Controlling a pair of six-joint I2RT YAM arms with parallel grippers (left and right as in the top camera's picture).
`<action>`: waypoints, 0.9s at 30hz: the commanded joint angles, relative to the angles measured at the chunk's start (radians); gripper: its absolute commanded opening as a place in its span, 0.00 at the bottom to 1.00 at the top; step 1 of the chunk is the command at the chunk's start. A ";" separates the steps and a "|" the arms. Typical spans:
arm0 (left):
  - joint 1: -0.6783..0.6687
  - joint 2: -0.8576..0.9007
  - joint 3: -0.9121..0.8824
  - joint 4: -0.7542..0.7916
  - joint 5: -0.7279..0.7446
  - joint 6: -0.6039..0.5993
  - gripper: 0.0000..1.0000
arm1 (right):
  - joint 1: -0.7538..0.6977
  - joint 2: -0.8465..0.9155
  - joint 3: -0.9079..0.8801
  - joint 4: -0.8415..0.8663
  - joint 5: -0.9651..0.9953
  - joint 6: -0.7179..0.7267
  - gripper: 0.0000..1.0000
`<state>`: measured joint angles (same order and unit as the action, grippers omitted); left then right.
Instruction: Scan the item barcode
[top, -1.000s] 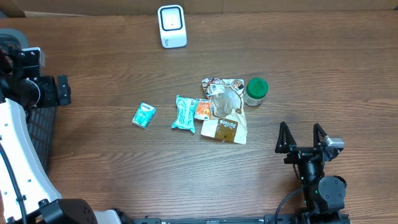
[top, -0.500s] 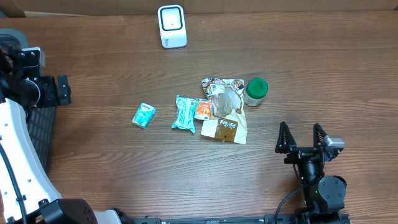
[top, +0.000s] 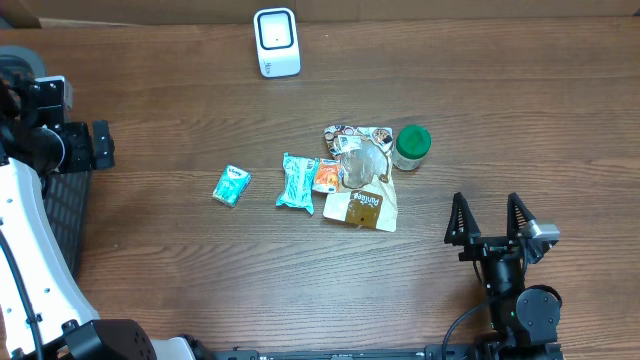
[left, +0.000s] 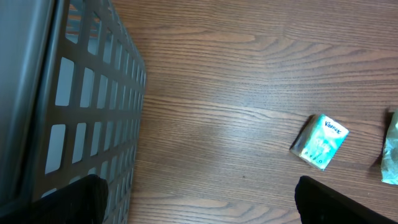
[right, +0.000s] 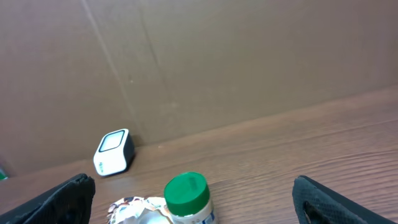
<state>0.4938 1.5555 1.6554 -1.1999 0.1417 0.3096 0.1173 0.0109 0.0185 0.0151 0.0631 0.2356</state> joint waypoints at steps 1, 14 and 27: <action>0.010 -0.005 0.001 0.003 0.016 -0.010 1.00 | -0.006 -0.008 0.018 -0.002 -0.069 -0.001 1.00; 0.010 -0.005 0.001 0.003 0.015 -0.010 1.00 | -0.006 0.145 0.363 -0.270 -0.109 -0.009 1.00; 0.010 -0.005 0.001 0.003 0.016 -0.010 1.00 | -0.006 0.643 0.870 -0.594 -0.261 -0.010 1.00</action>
<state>0.4938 1.5558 1.6554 -1.1965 0.1452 0.3096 0.1173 0.5411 0.7551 -0.5301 -0.1505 0.2329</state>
